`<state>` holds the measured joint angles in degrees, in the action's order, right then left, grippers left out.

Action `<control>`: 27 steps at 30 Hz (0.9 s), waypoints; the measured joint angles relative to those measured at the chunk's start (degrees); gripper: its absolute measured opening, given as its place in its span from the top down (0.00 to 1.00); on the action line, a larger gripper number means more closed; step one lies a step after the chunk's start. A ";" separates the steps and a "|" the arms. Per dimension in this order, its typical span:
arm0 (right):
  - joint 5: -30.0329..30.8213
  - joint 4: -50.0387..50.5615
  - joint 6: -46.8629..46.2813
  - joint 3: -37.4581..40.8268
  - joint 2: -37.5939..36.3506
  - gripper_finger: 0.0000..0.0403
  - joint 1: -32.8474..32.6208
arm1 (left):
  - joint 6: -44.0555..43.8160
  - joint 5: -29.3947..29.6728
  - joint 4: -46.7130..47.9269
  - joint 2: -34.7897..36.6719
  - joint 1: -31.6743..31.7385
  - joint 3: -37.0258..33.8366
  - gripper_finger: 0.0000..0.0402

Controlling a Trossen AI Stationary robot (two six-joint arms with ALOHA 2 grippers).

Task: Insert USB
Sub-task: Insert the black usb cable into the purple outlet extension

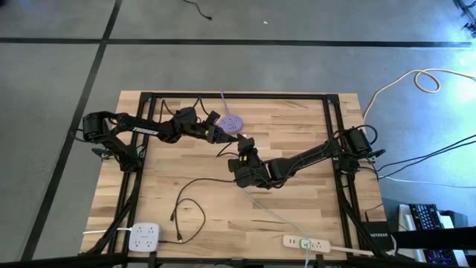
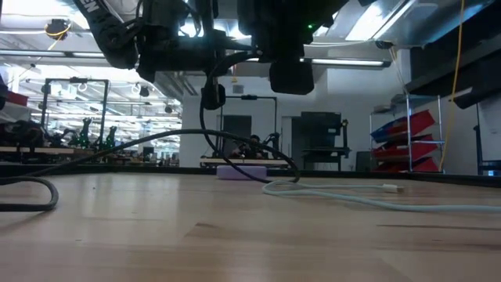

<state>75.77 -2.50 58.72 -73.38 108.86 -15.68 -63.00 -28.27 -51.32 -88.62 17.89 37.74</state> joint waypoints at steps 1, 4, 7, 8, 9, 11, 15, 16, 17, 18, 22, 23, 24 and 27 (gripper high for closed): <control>-0.08 0.05 0.00 0.00 0.00 0.92 0.00 | 0.00 0.04 0.06 0.00 0.00 0.00 1.00; -0.18 0.15 0.02 0.00 0.00 0.93 0.00 | 0.00 0.09 0.14 0.00 0.00 0.00 1.00; -0.16 0.15 0.00 0.00 0.00 0.93 -0.02 | 0.00 0.15 0.14 0.00 0.00 0.00 1.00; -0.12 0.14 -0.01 0.00 0.00 0.93 -0.02 | 0.00 0.17 0.18 0.00 0.00 0.00 1.00; -0.01 0.11 -0.14 0.00 0.00 0.93 -0.02 | 0.07 0.27 0.22 0.00 0.00 0.02 1.00; 0.06 0.21 -1.02 0.00 0.00 0.94 -0.02 | 0.95 0.64 0.81 0.00 0.00 0.02 1.00; -0.37 1.18 -1.49 0.00 0.07 0.98 -0.02 | 6.72 1.17 3.68 0.15 0.43 0.18 1.00; -0.39 1.57 -1.87 0.00 0.12 0.98 -0.01 | 8.08 1.43 4.39 0.16 0.58 0.21 1.00; -0.42 1.79 -2.41 0.00 0.17 0.98 0.00 | 8.73 1.41 4.83 0.17 0.75 0.24 1.00; -0.43 2.00 -2.60 0.00 0.17 0.98 0.00 | 9.11 1.33 5.00 0.17 0.92 0.24 1.00; -0.31 2.89 -3.08 0.00 0.17 0.98 0.00 | 8.55 1.40 4.67 0.13 0.81 0.24 1.00; -0.09 3.16 -3.16 0.00 0.17 0.98 -0.02 | 8.19 1.38 4.47 0.11 0.77 0.24 1.00; 0.40 3.37 -3.20 0.00 0.17 0.98 -0.04 | 8.10 1.56 4.25 0.11 0.55 0.24 1.00; 1.87 4.06 -3.28 0.00 0.17 0.98 -0.12 | 7.89 2.52 4.16 0.07 0.15 0.24 1.00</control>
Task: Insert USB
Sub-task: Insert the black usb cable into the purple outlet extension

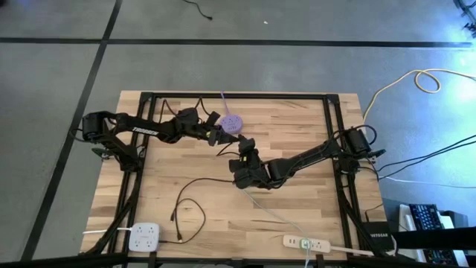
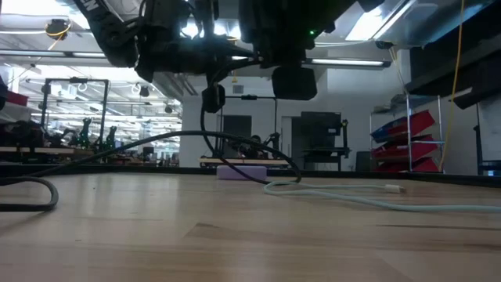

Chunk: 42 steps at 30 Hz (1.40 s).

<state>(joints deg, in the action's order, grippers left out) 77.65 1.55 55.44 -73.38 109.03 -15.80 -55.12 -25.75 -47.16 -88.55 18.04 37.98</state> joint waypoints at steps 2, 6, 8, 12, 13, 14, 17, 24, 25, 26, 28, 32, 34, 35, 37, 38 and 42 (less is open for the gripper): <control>0.41 0.20 -0.02 0.00 0.00 0.98 -0.01 | -0.56 -0.09 -0.08 0.00 0.25 0.00 1.00; 3.77 2.24 -1.33 -0.03 -0.01 0.98 -0.07 | 0.47 -0.56 0.99 -0.03 1.25 -0.16 1.00; 5.46 3.04 -2.99 -0.24 -0.35 0.98 -0.12 | 1.78 -1.35 2.65 -0.41 1.42 -0.40 1.00; 6.34 5.11 -4.25 -0.22 -0.28 0.98 -0.08 | 3.41 -2.56 2.95 -0.20 1.78 -0.28 1.00; 6.12 5.01 -5.41 -0.22 -0.28 0.98 -0.07 | 4.74 -2.59 3.86 -0.20 1.98 -0.28 1.00; 6.12 4.92 -6.73 -0.22 -0.28 0.98 -0.01 | 6.78 -2.55 4.87 -0.20 2.29 -0.28 1.00; 3.46 7.39 -14.67 -0.22 -0.29 0.98 0.01 | 15.00 -2.53 7.48 -0.14 4.07 -0.29 1.00; -10.71 33.16 -67.28 0.04 -1.79 0.98 4.27 | 39.95 -1.17 15.73 -0.07 11.97 -0.45 1.00; -10.82 34.24 -73.11 0.85 -1.79 0.98 4.99 | 45.47 -0.05 16.82 -0.05 12.73 -0.91 1.00; -10.99 33.56 -77.16 2.06 -1.79 0.98 5.67 | 51.36 1.77 17.93 -0.02 13.23 -1.33 1.00; -13.91 26.39 -82.05 5.04 -1.94 0.98 7.26 | 60.13 6.04 18.96 -0.04 13.53 -2.02 1.00; -33.00 -7.53 -78.85 15.32 -2.08 0.99 11.98 | 72.68 13.13 22.26 -0.39 13.07 -2.14 1.00; -40.88 -28.76 -76.34 22.37 -2.08 0.99 14.30 | 75.94 15.73 25.08 -0.52 12.86 -2.20 1.00; -43.31 -37.65 -76.18 25.51 -2.08 0.99 15.33 | 76.37 16.67 25.72 -0.52 12.77 -2.21 1.00; -43.76 -49.81 -76.19 30.87 -2.14 0.99 16.59 | 75.65 17.35 25.85 -0.52 12.72 -2.19 1.00; -44.05 -55.43 -76.12 33.30 -2.14 0.99 17.21 | 75.14 17.36 26.06 -0.52 12.72 -2.19 1.00; -47.43 -70.78 -76.53 38.29 -1.93 0.99 18.97 | 74.89 16.66 24.81 -0.52 12.61 -2.19 1.00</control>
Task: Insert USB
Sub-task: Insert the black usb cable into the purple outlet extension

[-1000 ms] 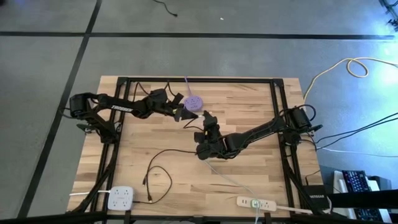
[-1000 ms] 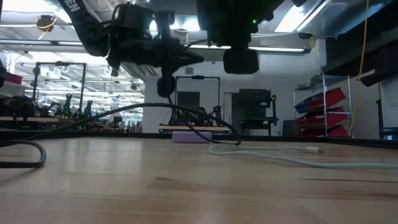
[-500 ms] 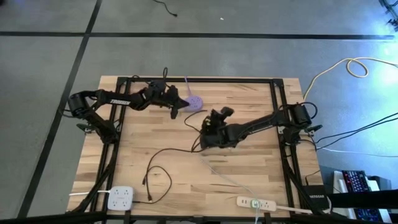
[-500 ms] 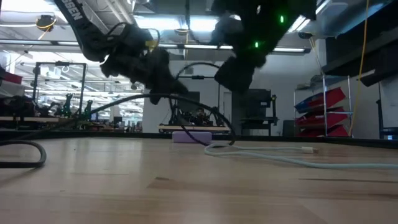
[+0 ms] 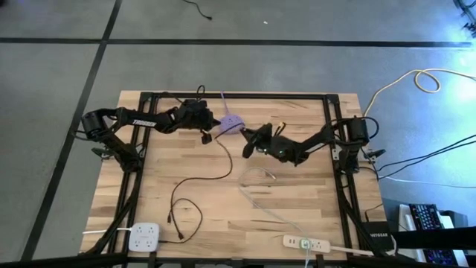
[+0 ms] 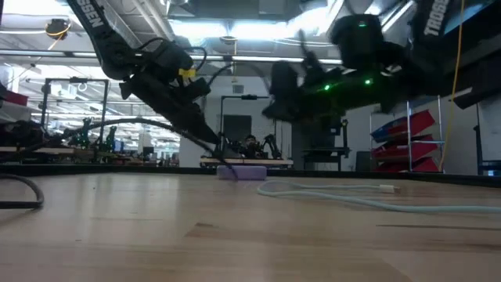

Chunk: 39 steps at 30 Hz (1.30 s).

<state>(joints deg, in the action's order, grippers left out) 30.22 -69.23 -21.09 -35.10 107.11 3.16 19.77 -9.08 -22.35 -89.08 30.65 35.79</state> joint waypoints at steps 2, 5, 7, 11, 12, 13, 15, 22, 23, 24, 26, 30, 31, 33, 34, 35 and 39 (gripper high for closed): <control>-1.19 0.66 -0.50 -0.07 0.08 0.99 0.05 | 0.41 -2.11 -0.52 0.00 -0.02 0.00 1.00; -1.37 8.17 -4.14 -3.11 0.13 0.99 0.75 | 4.79 -6.39 -1.12 0.00 -0.11 0.02 1.00; 1.87 13.75 -5.49 -6.09 0.80 0.98 1.05 | 6.73 -7.09 -1.01 0.00 -0.62 0.02 1.00; 6.86 20.12 -4.24 -11.81 1.51 0.97 1.02 | 7.76 -5.16 -0.35 0.02 -2.10 0.02 1.00; 8.49 20.82 -3.85 -12.67 1.63 0.97 0.97 | 7.84 -3.37 -0.05 0.02 -2.40 0.02 1.00; 9.86 20.65 -3.66 -13.49 2.18 0.98 0.93 | 7.89 -1.42 0.29 0.02 -2.65 0.02 1.00; 11.23 19.87 -3.97 -13.56 2.58 0.99 1.01 | 7.87 4.38 0.54 0.02 -2.96 0.02 1.00; 11.98 22.21 -12.79 -14.07 4.96 0.99 3.18 | 8.37 14.44 2.08 -0.24 -1.57 0.07 1.00; 10.87 23.27 -14.49 -14.54 5.42 0.99 3.61 | 8.41 13.20 2.02 -0.67 -1.12 0.07 1.00; 8.94 24.65 -16.86 -15.22 5.76 0.99 4.19 | 8.38 11.76 1.98 -1.23 -0.61 0.07 1.00; 4.99 27.09 -19.91 -16.53 6.71 0.99 5.15 | 8.36 9.56 1.75 -3.14 0.07 0.09 1.00; 4.46 27.21 -20.16 -17.77 8.13 0.99 5.18 | 8.52 8.89 -0.66 -7.69 0.56 0.04 1.00; 3.65 27.31 -20.04 -18.10 8.13 0.99 5.16 | 8.21 8.92 -1.23 -8.49 0.44 0.09 1.00; 2.04 28.52 -20.47 -18.42 8.11 0.99 5.41 | 7.87 8.96 -1.33 -9.49 -0.03 0.35 1.00; 2.19 29.49 -20.50 -18.30 8.11 0.99 5.39 | 7.87 9.07 -1.39 -9.84 -0.38 0.39 1.00; 2.87 30.36 -20.52 -18.29 8.24 0.99 5.42 | 8.00 9.16 -1.33 -9.88 -0.68 0.39 1.00; 3.67 30.28 -20.47 -18.24 8.37 0.99 5.53 | 8.75 9.49 -1.16 -9.79 -1.56 0.42 1.00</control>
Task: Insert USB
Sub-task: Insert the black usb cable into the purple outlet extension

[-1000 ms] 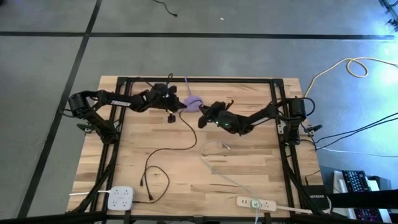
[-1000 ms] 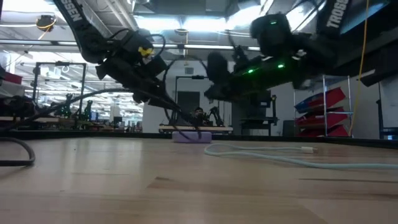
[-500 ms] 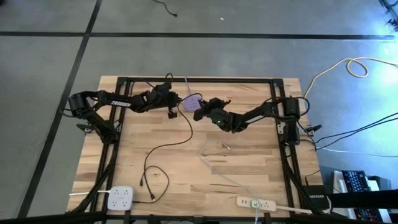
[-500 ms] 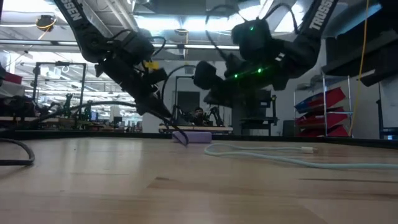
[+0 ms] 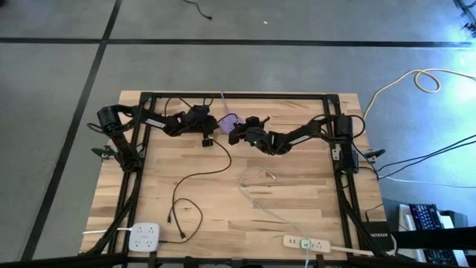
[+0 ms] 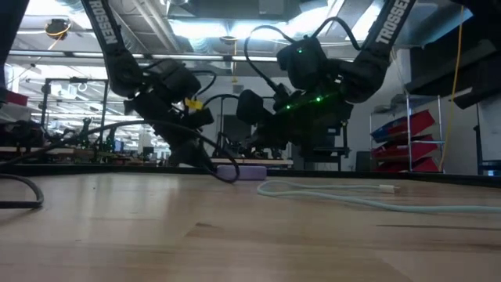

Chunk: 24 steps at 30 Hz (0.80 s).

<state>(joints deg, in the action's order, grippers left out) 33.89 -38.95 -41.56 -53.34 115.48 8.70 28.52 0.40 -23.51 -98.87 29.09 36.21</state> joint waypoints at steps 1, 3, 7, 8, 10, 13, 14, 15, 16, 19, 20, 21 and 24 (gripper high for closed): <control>-0.03 -0.16 0.00 0.02 0.00 0.99 -0.01 | 0.05 -0.10 0.02 0.00 -0.15 0.00 1.00; -0.15 -0.05 0.00 0.02 0.00 0.98 -0.01 | 0.43 -0.57 0.15 0.00 -0.42 0.00 1.00; -1.46 0.08 0.41 0.04 0.00 0.98 -0.10 | -1.05 0.70 0.44 0.00 -0.67 0.00 1.00; -2.04 0.10 0.70 0.04 0.00 0.98 -0.10 | -1.55 1.96 0.42 0.00 -0.73 0.00 1.00; -2.32 0.08 1.08 0.04 0.00 0.98 -0.10 | -2.42 4.26 0.61 0.00 -0.71 0.00 0.99; -2.05 0.08 1.39 0.04 0.00 0.98 -0.10 | -4.12 4.83 1.28 0.00 -0.65 0.00 0.94; -2.04 0.08 1.49 0.06 0.00 0.98 -0.10 | -4.29 4.83 1.79 0.02 -0.67 0.01 0.90; -2.03 0.06 1.52 0.06 0.00 0.98 -0.10 | -4.40 4.88 2.60 0.02 -0.69 0.00 0.86; -2.03 0.08 1.54 0.06 0.00 0.98 -0.10 | -4.96 5.04 3.27 0.02 -0.75 0.00 0.82; -2.03 0.10 1.55 0.08 0.00 0.98 -0.10 | -6.34 5.55 3.92 0.12 -0.72 0.11 0.65; -2.03 0.10 1.55 0.08 0.00 0.98 -0.10 | -7.06 5.93 3.96 0.13 -0.77 0.13 0.59; -2.03 0.10 1.57 0.08 0.00 0.98 -0.10 | -8.14 6.61 3.96 0.16 -0.90 0.13 0.52; -2.18 0.08 1.74 0.08 0.00 0.98 -0.10 | -12.44 7.50 4.38 0.53 -1.34 0.20 0.32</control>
<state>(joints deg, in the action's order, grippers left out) 31.71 -38.87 -39.82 -53.25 115.48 8.60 16.08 7.90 -19.13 -98.34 27.75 36.40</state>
